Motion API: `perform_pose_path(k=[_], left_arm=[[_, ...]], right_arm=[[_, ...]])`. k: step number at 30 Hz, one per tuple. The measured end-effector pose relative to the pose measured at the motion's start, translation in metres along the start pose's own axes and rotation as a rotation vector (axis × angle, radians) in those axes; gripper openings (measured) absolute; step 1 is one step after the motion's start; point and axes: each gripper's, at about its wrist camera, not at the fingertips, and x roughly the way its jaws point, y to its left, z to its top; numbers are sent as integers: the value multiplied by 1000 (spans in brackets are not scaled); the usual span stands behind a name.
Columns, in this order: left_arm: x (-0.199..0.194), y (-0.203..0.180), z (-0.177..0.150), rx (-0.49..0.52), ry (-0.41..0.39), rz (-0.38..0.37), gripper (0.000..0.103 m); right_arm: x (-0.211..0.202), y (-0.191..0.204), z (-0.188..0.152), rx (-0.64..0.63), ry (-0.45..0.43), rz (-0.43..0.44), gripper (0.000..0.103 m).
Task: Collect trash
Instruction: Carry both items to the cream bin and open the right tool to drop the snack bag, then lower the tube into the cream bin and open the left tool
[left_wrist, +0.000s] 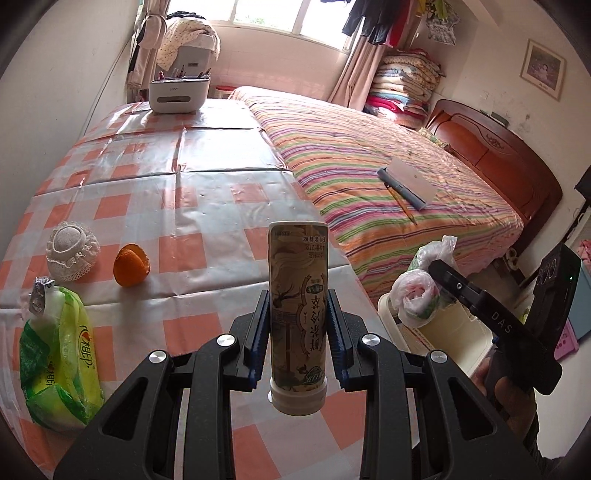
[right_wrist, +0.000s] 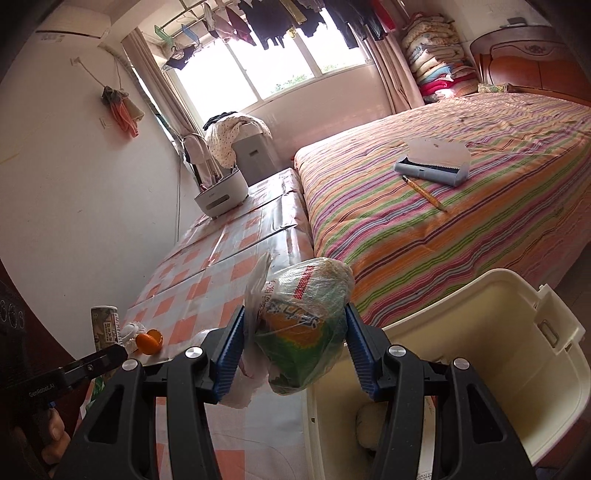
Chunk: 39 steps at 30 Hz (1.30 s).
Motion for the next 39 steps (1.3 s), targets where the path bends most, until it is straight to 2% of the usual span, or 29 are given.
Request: perform_pose_path(k=[7, 11, 21, 25, 28, 33, 39], left_arm=[[8, -37, -8, 55, 20, -50, 28], [11, -59, -13, 90, 28, -65, 28], [26, -94, -20, 114, 67, -112, 28], [30, -106, -19, 122, 77, -127, 28], [34, -115, -19, 131, 81, -135, 28], [42, -132, -18, 149, 98, -154, 28], [61, -155, -18, 178, 134, -172, 28]], right_arm=[[-35, -18, 2, -8, -122, -97, 51], [-49, -25, 2, 12, -174, -125, 51], [-60, -42, 3, 67, -198, -178, 56], [-60, -48, 4, 105, -193, -182, 68], [-65, -55, 4, 146, -215, -170, 70], [-85, -66, 4, 213, -310, -156, 70], [-105, -80, 4, 288, -409, -140, 75]])
